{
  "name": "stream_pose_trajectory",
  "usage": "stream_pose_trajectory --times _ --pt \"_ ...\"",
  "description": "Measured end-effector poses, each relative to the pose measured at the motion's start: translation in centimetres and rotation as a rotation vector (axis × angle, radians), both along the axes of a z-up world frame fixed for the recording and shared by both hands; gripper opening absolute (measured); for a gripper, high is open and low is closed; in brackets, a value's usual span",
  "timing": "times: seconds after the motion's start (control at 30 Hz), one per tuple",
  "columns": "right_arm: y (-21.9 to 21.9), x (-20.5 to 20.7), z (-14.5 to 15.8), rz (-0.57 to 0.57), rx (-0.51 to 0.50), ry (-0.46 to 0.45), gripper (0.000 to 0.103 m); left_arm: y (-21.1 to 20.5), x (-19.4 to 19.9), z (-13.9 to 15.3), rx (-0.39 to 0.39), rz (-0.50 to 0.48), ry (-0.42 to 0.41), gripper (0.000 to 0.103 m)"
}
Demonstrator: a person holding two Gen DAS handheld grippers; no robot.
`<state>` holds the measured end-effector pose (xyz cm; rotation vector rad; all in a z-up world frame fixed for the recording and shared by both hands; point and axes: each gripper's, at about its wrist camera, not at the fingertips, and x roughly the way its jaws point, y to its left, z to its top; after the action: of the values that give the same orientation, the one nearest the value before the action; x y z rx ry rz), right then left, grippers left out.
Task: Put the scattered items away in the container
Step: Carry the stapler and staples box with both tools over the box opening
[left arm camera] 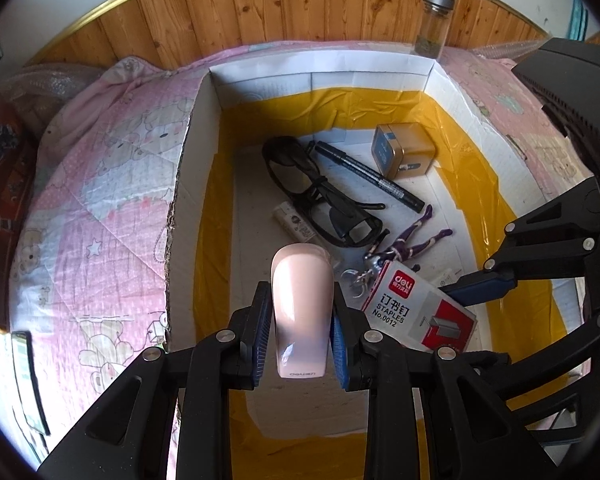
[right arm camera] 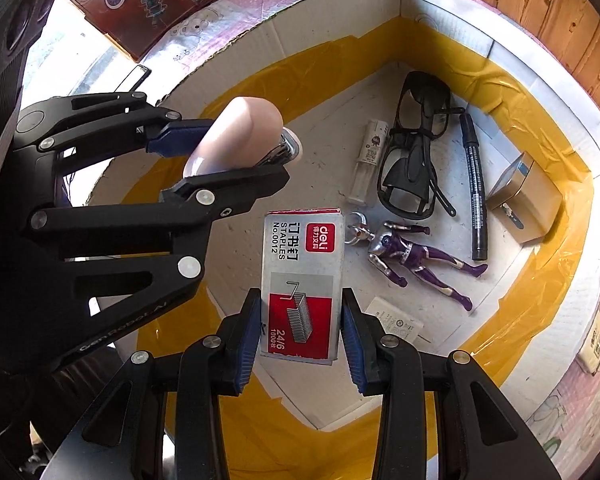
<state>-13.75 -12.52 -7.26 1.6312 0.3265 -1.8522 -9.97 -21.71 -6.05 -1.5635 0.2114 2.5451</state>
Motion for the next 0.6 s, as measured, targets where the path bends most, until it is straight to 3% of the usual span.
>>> stream_pose_trajectory --times 0.2,0.33,0.6 --pt "0.5 -0.7 0.0 -0.028 -0.019 -0.024 0.039 0.4 -0.1 0.3 -0.018 -0.007 0.005 0.027" --pt "0.9 -1.1 0.0 -0.048 -0.036 -0.048 0.039 0.4 -0.3 1.0 0.012 -0.01 0.014 0.027" --pt "1.5 -1.3 -0.4 -0.076 -0.047 -0.077 0.039 0.8 -0.8 -1.0 -0.019 -0.034 -0.05 0.027"
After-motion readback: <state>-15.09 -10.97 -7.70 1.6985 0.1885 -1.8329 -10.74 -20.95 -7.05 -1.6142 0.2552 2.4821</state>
